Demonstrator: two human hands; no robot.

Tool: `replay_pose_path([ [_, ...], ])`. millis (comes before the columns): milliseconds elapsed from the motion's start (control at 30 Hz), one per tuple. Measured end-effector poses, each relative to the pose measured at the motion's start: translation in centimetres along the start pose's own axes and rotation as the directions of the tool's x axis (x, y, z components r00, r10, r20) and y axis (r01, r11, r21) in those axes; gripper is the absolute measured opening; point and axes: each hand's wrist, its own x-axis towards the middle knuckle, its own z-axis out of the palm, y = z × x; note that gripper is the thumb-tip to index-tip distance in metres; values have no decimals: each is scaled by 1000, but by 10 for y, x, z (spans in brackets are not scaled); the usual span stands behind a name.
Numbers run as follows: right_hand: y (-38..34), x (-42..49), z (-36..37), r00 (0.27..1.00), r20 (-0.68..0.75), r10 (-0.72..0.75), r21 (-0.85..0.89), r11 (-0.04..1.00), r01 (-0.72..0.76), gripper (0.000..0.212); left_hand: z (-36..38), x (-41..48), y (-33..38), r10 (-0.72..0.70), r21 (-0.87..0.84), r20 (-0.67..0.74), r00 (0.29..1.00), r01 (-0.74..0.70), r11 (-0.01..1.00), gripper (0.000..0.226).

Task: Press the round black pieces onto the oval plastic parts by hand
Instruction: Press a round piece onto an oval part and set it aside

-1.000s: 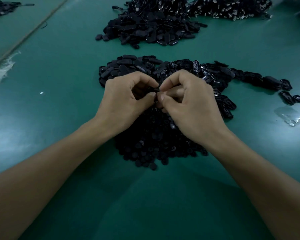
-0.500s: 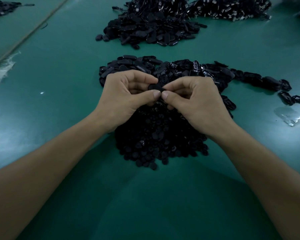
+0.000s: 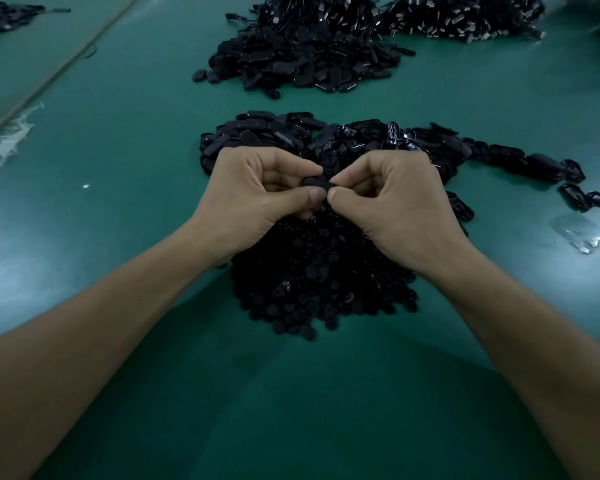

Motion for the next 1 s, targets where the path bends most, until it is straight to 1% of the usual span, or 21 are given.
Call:
replay_pose_path([
  [167,-1,1,-4,999,41,-11,22,1000,10,13,-4,1,2,2,13,-22,1000,-1,1000,21],
  [267,-4,1,-9,993,109,-48,41,998,44,10,-5,1,4,24,34,-33,999,-23,999,20],
  [333,-4,2,-12,985,160,-64,93,994,50,13,-3,1,4,31,18,-51,998,-30,999,21],
  [400,-5,4,-15,982,175,-66,172,984,36,21,-2,2,2,26,-24,-106,994,-29,999,20],
  [467,-3,9,-20,991,127,-33,218,976,5,24,-4,5,-1,7,-59,-190,982,-18,998,19],
  [500,-1,11,-24,997,77,-5,200,980,-11,24,-6,6,-3,-6,-64,-231,973,-10,998,18],
  [533,2,13,-28,1000,16,22,139,990,-24,25,-9,8,-6,-21,-64,-266,964,4,998,17],
  [600,11,16,-37,996,-75,41,-66,997,-46,24,-17,11,-12,-55,-55,-334,941,39,998,16],
  [667,17,15,-43,996,-75,47,-223,973,-62,18,-26,15,-17,-75,-36,-391,917,66,997,15],
  [733,19,14,-47,998,-45,41,-298,953,-52,10,-32,18,-22,-83,6,-423,902,94,996,19],
  [800,18,14,-52,999,15,42,-334,942,-35,6,-36,21,-26,-82,41,-444,892,112,993,22],
  [933,13,15,-63,969,214,120,-377,926,-31,11,-41,22,-31,-77,87,-476,876,134,987,22],
  [1000,10,15,-69,947,283,155,-374,927,-40,16,-44,21,-32,-77,103,-490,868,146,984,21],
])
